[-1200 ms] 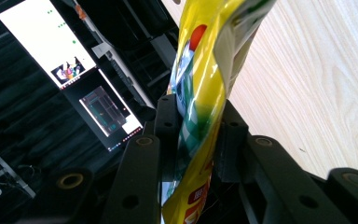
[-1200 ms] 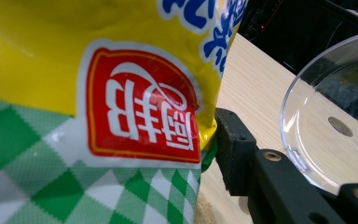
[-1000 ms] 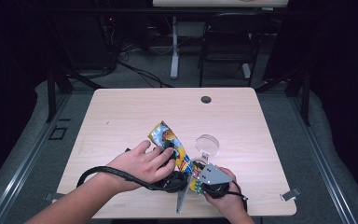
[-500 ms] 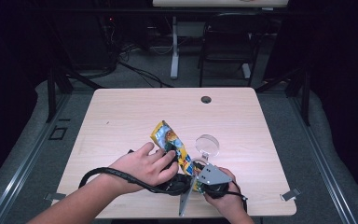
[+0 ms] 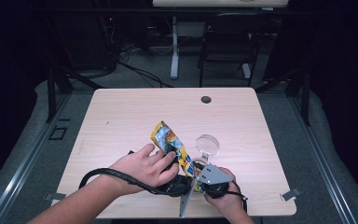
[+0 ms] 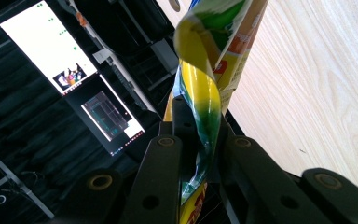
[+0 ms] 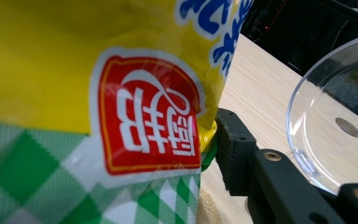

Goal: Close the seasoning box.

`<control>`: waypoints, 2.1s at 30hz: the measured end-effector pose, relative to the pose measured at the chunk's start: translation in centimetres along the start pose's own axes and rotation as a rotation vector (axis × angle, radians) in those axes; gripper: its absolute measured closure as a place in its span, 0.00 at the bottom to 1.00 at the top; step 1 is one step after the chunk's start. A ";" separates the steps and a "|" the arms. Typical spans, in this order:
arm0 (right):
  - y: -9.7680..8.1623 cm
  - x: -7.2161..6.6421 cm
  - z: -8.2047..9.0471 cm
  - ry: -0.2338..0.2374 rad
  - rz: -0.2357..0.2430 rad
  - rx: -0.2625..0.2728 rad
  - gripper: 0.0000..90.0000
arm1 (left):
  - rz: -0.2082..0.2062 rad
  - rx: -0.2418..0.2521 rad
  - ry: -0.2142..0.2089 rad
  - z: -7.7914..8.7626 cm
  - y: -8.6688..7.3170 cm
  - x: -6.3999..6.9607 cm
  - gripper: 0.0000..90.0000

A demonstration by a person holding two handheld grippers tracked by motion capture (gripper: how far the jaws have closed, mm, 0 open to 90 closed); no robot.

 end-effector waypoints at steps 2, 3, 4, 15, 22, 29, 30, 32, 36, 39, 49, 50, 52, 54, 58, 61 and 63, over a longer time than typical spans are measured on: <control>0.0 0.0 0.0 0.000 -0.002 0.002 0.79 | 0.000 0.003 0.011 0.0 0.0 -0.1 0.98; 0.1 0.0 0.1 0.000 -0.007 0.006 0.79 | 0.002 0.004 0.012 0.1 0.1 -0.2 0.98; 0.1 0.0 0.1 0.000 -0.007 0.006 0.79 | 0.000 -0.001 0.002 0.1 0.0 -0.2 0.98; 0.2 0.0 0.2 0.020 -0.036 0.011 0.79 | 0.000 0.008 0.015 0.0 0.2 -0.7 0.98; 0.2 0.0 0.2 0.032 -0.047 0.017 0.79 | 0.000 0.004 0.006 0.1 0.2 -0.7 0.98; 0.2 -0.1 0.2 0.035 -0.047 0.018 0.79 | 0.000 0.005 0.008 0.1 0.2 -0.8 0.98; 0.2 -0.1 0.2 0.033 -0.047 0.016 0.79 | 0.001 0.004 0.005 0.1 0.2 -0.7 0.98; 0.2 -0.1 0.2 0.035 -0.048 0.016 0.79 | 0.002 0.010 0.013 0.0 0.3 -0.8 0.98; 0.2 -0.1 0.2 0.036 -0.049 0.018 0.79 | 0.000 0.005 0.007 0.1 0.2 -0.8 0.98; 0.3 -0.1 0.2 0.037 -0.049 0.017 0.79 | 0.000 0.006 0.007 0.1 0.3 -0.8 0.98; 0.3 -0.1 0.2 0.038 -0.049 0.018 0.79 | -0.003 0.005 0.008 0.1 0.3 -0.9 0.98; 0.3 -0.1 0.2 0.038 -0.050 0.019 0.79 | -0.003 0.005 0.008 0.1 0.3 -0.9 0.98; 0.3 0.0 0.2 0.035 -0.048 0.020 0.79 | -0.003 0.005 0.007 0.1 0.3 -0.9 0.98; 0.3 -0.1 0.2 0.039 -0.051 0.018 0.79 | -0.003 0.006 0.005 0.1 0.3 -0.9 0.98; 0.3 -0.1 0.2 0.043 -0.054 0.020 0.79 | -0.003 0.007 0.005 0.1 0.3 -1.0 0.98; 0.3 -0.2 0.2 0.047 -0.057 0.019 0.79 | -0.002 0.008 0.003 0.1 0.3 -1.0 0.98; 0.3 -0.2 0.2 0.049 -0.058 0.018 0.79 | -0.003 0.009 0.001 0.1 0.3 -1.0 0.98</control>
Point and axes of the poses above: each handheld gripper's, and its own axes: z roughly backward along the jaws, y roughly out of its top, x roughly to its right, the point moved 10 cm from there along -z, roughly forward along the jaws, and after that the axes turned 5 degrees about -x, right-handed, at the moved point
